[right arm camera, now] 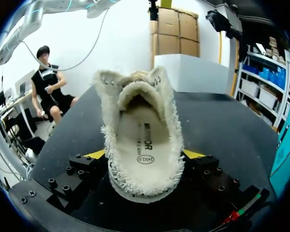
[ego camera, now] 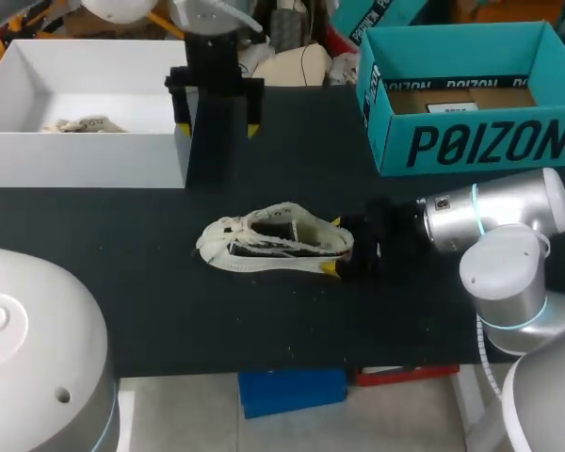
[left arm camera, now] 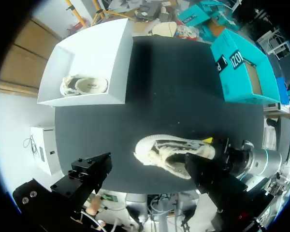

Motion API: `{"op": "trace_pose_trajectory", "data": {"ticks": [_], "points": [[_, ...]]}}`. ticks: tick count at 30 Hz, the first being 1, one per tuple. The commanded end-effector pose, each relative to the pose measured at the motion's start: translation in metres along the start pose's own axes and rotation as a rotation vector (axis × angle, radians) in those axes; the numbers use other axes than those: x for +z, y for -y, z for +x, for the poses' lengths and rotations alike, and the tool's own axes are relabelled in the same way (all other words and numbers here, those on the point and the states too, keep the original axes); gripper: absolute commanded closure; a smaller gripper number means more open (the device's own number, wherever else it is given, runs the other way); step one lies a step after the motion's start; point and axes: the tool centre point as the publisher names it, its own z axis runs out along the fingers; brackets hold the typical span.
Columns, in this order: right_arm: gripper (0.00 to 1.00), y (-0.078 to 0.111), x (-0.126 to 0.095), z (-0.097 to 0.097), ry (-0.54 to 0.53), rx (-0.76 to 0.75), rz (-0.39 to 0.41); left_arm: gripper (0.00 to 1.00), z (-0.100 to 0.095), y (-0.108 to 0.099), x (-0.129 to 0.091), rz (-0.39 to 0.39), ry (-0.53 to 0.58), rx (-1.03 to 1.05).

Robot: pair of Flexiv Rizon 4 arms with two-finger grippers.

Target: Take the shoe out of the shoebox, open the shoe tongue, remove and reinsert the insole, then place the shoe into the shoebox

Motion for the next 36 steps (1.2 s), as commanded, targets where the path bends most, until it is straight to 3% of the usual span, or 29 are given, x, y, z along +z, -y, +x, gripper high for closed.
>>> {"op": "trace_pose_trajectory", "data": {"ticks": [1,7,22,26,36], "points": [[1.00,0.001,0.003,-0.002,0.001,0.001,0.002,0.00,0.036,-0.040,0.023,0.035,0.046,0.056],[1.00,0.001,0.003,-0.002,0.001,0.001,0.002,0.00,0.052,-0.071,0.042,0.001,0.081,0.145],[1.00,0.001,0.003,-0.002,0.001,0.001,0.002,0.00,0.052,-0.071,0.042,0.001,0.081,0.145],[1.00,0.001,0.003,-0.002,0.001,0.001,0.002,0.00,0.042,-0.068,0.048,0.052,0.125,0.097],[1.00,0.001,0.003,-0.002,0.001,0.001,0.002,0.00,0.071,-0.079,0.073,0.085,0.163,0.105]]}}
